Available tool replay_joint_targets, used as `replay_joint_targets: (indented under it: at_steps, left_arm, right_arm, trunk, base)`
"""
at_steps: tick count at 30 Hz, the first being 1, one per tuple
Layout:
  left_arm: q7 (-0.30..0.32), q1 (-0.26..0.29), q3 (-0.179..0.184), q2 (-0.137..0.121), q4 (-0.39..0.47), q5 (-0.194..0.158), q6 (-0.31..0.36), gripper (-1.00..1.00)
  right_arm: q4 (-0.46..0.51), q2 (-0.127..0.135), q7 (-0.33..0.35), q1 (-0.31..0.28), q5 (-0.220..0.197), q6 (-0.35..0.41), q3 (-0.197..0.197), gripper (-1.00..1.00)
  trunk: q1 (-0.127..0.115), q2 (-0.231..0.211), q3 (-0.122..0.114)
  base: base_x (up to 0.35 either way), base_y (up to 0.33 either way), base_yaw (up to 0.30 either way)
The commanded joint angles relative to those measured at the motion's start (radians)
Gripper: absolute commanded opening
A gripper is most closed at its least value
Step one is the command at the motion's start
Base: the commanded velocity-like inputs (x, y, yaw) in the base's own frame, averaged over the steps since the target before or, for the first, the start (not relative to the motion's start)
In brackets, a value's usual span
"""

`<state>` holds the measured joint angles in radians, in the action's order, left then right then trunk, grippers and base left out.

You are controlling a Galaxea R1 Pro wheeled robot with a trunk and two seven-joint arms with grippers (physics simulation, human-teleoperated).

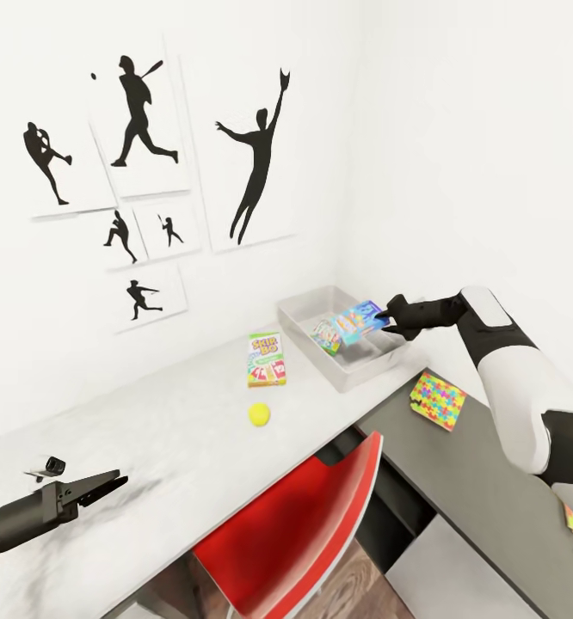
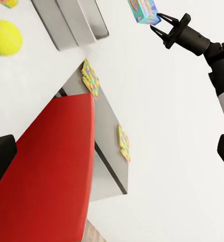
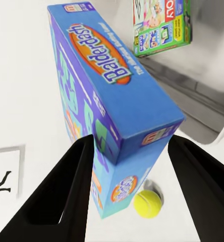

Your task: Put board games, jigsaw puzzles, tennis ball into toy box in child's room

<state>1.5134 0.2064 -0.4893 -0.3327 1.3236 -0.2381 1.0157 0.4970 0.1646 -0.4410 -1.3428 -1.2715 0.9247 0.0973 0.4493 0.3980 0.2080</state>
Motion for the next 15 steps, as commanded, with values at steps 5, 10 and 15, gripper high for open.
replay_joint_targets:
  at_steps: [5,10,15]
  left_arm:
    - [0.004,0.001,0.000,0.000,0.000,0.000,0.011,1.00]
    - [0.005,0.001,0.000,0.000,0.000,0.000,0.011,1.00]
    - [0.006,0.001,0.000,0.000,0.000,0.000,0.011,1.00]
  right_arm:
    - [-0.064,0.000,-0.010,-0.018,-0.008,0.008,-0.010,-1.00]
    - [-0.115,0.000,-0.010,-0.041,-0.009,0.008,-0.075,-1.00]
    - [-0.129,-0.001,-0.010,-0.046,-0.009,0.007,-0.103,-1.00]
  trunk:
    - [0.001,0.002,0.002]
    - [0.001,0.002,0.002]
    - [0.001,0.002,0.002]
  base:
    - [0.032,0.000,0.000]
    - [0.006,0.000,0.000]
    - [0.001,0.000,0.000]
